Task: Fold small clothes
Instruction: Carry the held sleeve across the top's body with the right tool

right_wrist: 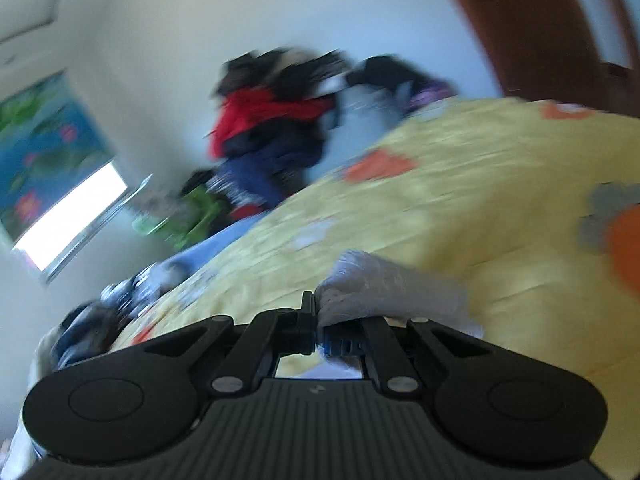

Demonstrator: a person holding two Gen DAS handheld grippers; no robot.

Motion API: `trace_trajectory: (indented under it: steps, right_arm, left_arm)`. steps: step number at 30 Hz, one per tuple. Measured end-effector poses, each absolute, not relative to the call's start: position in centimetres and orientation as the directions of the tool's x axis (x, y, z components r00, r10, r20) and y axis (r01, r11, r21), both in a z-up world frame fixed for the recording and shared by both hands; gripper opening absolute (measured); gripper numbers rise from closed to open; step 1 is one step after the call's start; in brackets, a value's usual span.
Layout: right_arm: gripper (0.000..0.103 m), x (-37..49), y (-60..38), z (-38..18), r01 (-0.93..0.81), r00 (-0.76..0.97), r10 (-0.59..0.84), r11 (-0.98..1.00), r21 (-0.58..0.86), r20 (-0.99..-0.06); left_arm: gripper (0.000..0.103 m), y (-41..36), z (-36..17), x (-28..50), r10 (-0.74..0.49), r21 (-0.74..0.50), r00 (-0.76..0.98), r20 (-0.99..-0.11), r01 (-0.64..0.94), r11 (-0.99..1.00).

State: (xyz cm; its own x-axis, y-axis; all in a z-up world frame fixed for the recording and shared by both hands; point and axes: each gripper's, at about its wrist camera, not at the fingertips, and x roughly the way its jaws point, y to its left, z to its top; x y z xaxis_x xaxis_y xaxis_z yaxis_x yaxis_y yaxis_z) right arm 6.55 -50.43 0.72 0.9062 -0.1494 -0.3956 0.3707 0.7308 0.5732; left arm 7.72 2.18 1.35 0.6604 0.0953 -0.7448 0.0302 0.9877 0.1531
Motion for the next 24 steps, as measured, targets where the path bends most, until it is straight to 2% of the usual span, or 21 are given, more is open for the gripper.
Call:
trace_trajectory:
  steps: [8,12,24]
  right_arm:
    - [0.009,12.3,-37.7,4.4,0.132,0.931,0.104,0.797,0.589,-0.350]
    - [0.009,15.3,-30.2,5.5,0.039,0.908,0.201,0.833,0.552,-0.368]
    - [0.009,21.5,-12.4,1.8,-0.108,0.805,0.382,0.847,0.520,-0.454]
  left_arm:
    - [0.103,5.6,1.4,7.7,0.118,0.143,0.666,-0.737,-0.016,0.990]
    - [0.103,8.0,1.3,7.7,0.135,0.129,0.659,-0.740,-0.058,0.990]
    - [0.103,12.9,1.0,7.7,0.175,0.097,0.639,-0.749,-0.156,0.983]
